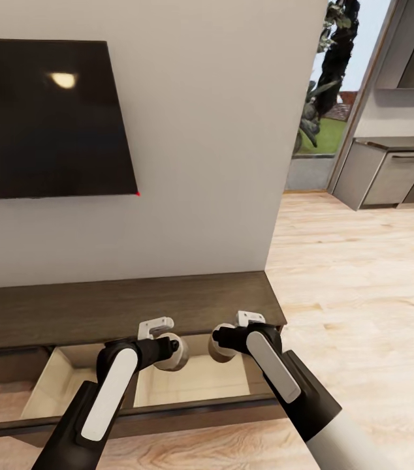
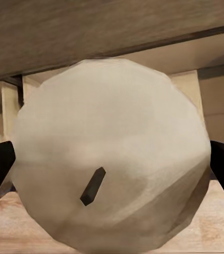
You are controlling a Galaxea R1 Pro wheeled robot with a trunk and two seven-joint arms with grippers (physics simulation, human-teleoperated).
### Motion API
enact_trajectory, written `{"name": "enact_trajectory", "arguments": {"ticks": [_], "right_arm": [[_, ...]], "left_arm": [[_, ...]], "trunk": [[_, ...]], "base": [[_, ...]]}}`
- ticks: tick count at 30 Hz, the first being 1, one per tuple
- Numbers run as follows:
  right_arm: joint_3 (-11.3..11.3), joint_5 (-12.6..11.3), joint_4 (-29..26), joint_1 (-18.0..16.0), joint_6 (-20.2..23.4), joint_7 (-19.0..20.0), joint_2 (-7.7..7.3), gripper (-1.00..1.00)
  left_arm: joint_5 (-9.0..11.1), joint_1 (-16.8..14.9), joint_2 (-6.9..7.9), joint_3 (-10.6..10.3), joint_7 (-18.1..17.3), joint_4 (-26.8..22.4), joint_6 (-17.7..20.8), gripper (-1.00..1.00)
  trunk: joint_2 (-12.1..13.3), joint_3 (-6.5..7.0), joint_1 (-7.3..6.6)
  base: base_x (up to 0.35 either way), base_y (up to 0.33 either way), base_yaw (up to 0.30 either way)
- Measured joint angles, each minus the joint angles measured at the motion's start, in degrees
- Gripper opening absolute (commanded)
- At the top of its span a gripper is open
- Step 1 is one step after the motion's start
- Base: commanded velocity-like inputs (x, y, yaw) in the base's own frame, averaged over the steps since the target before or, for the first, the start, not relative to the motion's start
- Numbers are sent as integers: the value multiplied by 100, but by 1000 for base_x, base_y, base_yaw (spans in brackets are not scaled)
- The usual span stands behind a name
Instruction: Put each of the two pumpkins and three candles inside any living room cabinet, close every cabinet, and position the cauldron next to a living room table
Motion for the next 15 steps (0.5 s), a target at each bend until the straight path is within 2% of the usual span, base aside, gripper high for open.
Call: {"name": "enact_trajectory", "arguments": {"ticks": [7, 10, 12, 15], "right_arm": [[-7, 17, 439, 0, -3, 0, 33, -100], [-3, 22, 467, -1, -6, 0, 47, -100], [-2, 29, 472, -1, -11, 0, 50, -100], [0, 31, 475, -1, -38, 5, 67, -100]], "left_arm": [[-33, 0, -9, -3, 35, 36, -7, -100], [-54, -3, -14, -1, 329, 61, 1, -100], [10, -28, -22, -7, 515, 75, -20, -100], [28, -63, -73, -13, 597, 212, -21, -100]], "trunk": [[-281, -126, 154], [-401, -180, 220], [-482, -215, 264], [-602, -270, 330]], "base": [[0, 0, 0], [0, 0, 0], [0, 0, 0], [0, 0, 0]]}}
